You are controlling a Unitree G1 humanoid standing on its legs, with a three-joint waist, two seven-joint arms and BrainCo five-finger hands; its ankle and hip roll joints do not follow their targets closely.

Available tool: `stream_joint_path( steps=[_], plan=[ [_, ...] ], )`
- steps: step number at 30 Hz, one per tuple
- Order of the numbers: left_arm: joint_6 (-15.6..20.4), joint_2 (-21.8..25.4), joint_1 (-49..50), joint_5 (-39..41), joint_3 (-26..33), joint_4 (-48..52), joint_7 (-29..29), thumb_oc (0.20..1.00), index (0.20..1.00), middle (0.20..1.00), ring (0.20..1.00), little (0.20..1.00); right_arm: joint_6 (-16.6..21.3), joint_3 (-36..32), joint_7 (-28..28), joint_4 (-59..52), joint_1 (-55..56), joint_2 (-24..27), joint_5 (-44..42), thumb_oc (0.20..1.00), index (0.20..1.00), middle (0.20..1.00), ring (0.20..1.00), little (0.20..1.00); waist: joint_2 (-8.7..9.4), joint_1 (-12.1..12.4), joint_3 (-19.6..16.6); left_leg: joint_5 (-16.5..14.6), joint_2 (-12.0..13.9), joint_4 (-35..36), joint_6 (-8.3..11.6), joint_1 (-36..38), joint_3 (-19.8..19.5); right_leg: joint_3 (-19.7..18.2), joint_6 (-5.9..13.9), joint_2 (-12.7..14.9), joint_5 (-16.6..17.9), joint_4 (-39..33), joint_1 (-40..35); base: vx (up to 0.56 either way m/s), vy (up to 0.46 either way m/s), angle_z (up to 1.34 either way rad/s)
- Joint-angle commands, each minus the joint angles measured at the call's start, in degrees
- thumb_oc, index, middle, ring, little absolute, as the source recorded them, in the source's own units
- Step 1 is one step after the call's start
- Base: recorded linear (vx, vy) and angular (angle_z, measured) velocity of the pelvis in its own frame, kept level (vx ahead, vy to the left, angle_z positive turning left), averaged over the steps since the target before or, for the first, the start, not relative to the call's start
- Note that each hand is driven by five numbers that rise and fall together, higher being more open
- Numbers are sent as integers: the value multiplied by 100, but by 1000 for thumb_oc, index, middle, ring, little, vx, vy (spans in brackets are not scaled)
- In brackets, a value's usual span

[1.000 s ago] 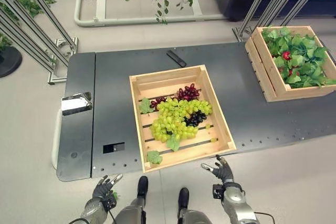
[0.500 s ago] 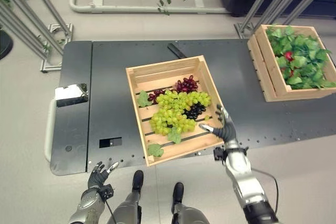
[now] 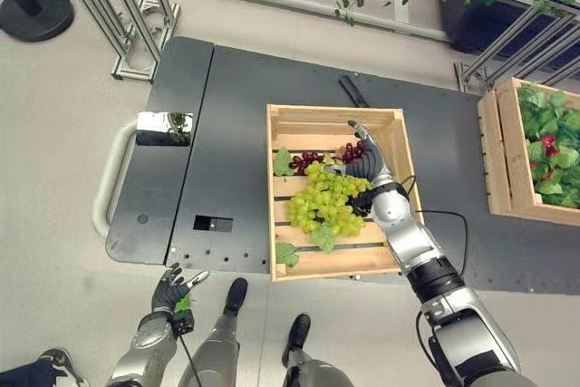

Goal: Pick up the fruits from the basket on one side to the basket on the other side

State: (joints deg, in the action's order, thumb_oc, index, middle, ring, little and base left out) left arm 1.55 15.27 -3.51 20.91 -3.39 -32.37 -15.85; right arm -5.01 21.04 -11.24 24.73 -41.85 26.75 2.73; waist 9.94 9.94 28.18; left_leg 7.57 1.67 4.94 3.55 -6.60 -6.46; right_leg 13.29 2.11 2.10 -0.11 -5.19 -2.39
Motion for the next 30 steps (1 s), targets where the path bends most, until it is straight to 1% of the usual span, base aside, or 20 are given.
stream_joint_path(
  steps=[1,2,3,5,6,7,8,9,11,12,13,17,21,26,30],
  plan=[
    [119,135,-2,-118,-130,491,-60,1000,1000,1000,1000,1000,-4,470,113,319,-682,258,260,1000,1000,1000,1000,1000,215,105,-160,-530,284,-142,195,114,-21,36,867,748,250,105,579,-34,-21,2],
    [118,165,-1,-117,-154,574,-68,1000,1000,1000,1000,1000,-66,605,131,584,-889,272,376,1000,1000,1000,1000,1000,219,161,-119,-511,283,-148,200,73,-47,54,864,740,255,108,607,-34,-21,4],
    [114,162,-5,-118,-144,579,-69,1000,1000,1000,1000,1000,-53,619,127,614,-918,264,373,1000,1000,1000,1000,1000,219,151,-114,-511,284,-151,200,69,-48,54,863,739,256,110,610,-26,-10,5],
    [126,221,7,-72,-186,844,-78,1000,1000,1000,1000,1000,-127,839,144,1109,-1253,281,515,1000,1000,1000,1000,1000,211,253,-17,-477,292,-164,213,-22,-118,92,860,735,269,120,671,-23,-9,7],
    [126,220,7,-72,-184,844,-78,1000,1000,1000,1000,1000,-126,841,144,1112,-1256,280,514,1000,1000,1000,1000,1000,211,250,-17,-477,292,-164,213,-23,-119,93,860,735,269,121,672,-39,-25,12],
    [141,300,6,-76,-275,1171,-83,1000,1000,1000,1000,1000,-236,1161,135,2007,-1738,318,826,1000,1000,1000,1000,1000,165,417,135,-402,301,-168,239,-170,-232,176,858,724,285,151,759,-30,-21,16],
    [137,296,3,-76,-268,1176,-85,1000,1000,1000,1000,1000,-223,1172,131,2033,-1761,311,823,1000,1000,1000,1000,1000,162,406,138,-401,302,-170,241,-176,-237,181,857,723,284,153,762,-35,-31,19],
    [150,315,-18,-58,-353,1327,-63,1000,1000,1000,1000,1000,-303,1447,172,2746,-2033,329,1127,1000,1000,1000,1000,1000,122,504,161,-341,308,-160,259,-328,-334,258,854,717,294,158,857,-10,-21,33],
    [141,320,-57,-45,-449,1455,-17,1000,1000,1000,1000,1000,-358,1749,267,3377,-2258,393,1479,1000,1000,1000,1000,1000,92,580,162,-261,319,-130,302,-511,-441,368,851,711,296,158,952,-10,-26,33],
    [138,316,-62,-45,-445,1459,-18,1000,1000,1000,1000,1000,-345,1758,264,3400,-2277,388,1478,1000,1000,1000,1000,1000,87,567,162,-259,318,-134,304,-523,-451,377,850,711,295,162,958,3,-22,25],
    [128,312,-91,-19,-525,1585,10,1000,1000,1000,1000,1000,-434,1834,358,3958,-2321,497,1639,1000,1000,1000,1000,1000,60,621,162,-215,305,-114,329,-659,-570,492,857,713,295,165,1031,4,-15,31],
    [109,285,-177,5,-618,1684,32,1000,1000,1000,1000,1000,-449,1772,280,4266,-2275,699,1715,1000,1000,1000,1000,1000,37,631,162,-176,274,-135,340,-844,-695,604,855,726,281,217,1115,0,-7,36],
    [75,261,-316,45,-808,1767,75,1000,1000,1000,1000,1000,-538,1662,234,4722,-2068,1017,1832,1000,1000,1000,1000,1000,-36,643,162,-108,236,-109,358,-1108,-828,732,858,749,276,225,1259,-19,2,16],
    [50,208,-412,89,-1004,1824,68,1000,1000,1000,1000,1000,-600,1461,96,4971,-1875,1181,1803,1000,1000,1000,1000,1000,-99,585,162,-60,203,-102,356,-1286,-889,779,871,784,290,230,1387,-11,12,8],
    [35,192,-459,109,-1117,1879,70,1000,1000,1000,1000,1000,-620,1384,49,4975,-1791,1176,1795,1000,1000,1000,1000,1000,-165,558,162,-31,175,-102,355,-1421,-906,821,882,821,302,247,1493,-4,3,1]
  ],
)
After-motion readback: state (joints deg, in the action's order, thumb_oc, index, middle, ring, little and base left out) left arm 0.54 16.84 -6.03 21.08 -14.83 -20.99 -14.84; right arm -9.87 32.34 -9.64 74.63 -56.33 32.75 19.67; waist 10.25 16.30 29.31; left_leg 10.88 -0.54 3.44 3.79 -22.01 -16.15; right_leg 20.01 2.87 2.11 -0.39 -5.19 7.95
